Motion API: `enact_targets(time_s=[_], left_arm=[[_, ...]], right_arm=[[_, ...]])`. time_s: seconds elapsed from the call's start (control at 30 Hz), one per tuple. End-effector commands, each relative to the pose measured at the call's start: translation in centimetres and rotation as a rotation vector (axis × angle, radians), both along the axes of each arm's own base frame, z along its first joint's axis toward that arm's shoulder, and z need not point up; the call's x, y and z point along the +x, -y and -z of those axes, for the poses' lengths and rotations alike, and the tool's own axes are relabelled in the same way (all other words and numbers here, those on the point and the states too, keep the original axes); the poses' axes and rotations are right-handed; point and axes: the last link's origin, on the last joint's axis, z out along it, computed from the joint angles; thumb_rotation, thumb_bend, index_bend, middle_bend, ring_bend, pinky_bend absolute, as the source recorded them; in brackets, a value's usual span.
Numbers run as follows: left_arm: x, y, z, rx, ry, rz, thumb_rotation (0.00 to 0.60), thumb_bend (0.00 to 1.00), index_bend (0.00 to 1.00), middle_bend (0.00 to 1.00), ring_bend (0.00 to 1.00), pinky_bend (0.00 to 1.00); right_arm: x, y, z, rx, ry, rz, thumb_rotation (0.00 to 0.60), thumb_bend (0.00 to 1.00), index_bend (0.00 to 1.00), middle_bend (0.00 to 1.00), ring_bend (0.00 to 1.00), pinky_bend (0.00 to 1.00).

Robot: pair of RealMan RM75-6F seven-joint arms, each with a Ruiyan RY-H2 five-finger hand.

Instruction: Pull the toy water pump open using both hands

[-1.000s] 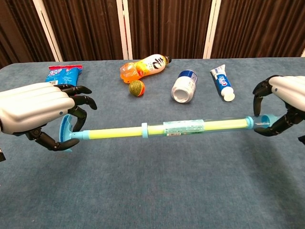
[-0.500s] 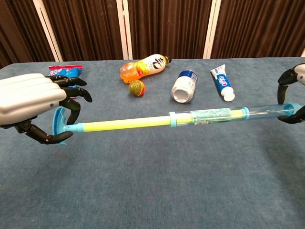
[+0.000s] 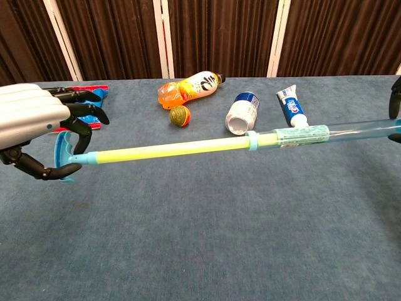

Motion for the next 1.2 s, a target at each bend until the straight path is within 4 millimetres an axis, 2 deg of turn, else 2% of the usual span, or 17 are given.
enact_targets(time_s=[0.03,0.97,1.2], left_arm=[[0.0,-0.1,-0.2,0.003,0.000,-0.002,0.600,0.40,0.58,0.15,0.01,0.11],[0.2,0.2,-1.1,-0.006,-0.020,0.020,0.600,0.40,0.58,0.15,0.01,0.11],[0.1,0.2,-1.2,-0.007,-0.016,0.018,0.600,0.38,0.56,0.15,0.01,0.11]], right_arm=[[-0.3,0.1,-0.3,-0.006,-0.003,0.010,0.600,0.61,0.80,0.19,0.00,0.00],[-1.7,0.4,-2.4,-0.049,-0.069,0.038,0.600,0.60,0.80,0.19,0.00,0.00],[-1.8,0.4,-2.6,-0.057,-0.076,0.046,0.600,0.54,0.80,0.19,0.00,0.00]])
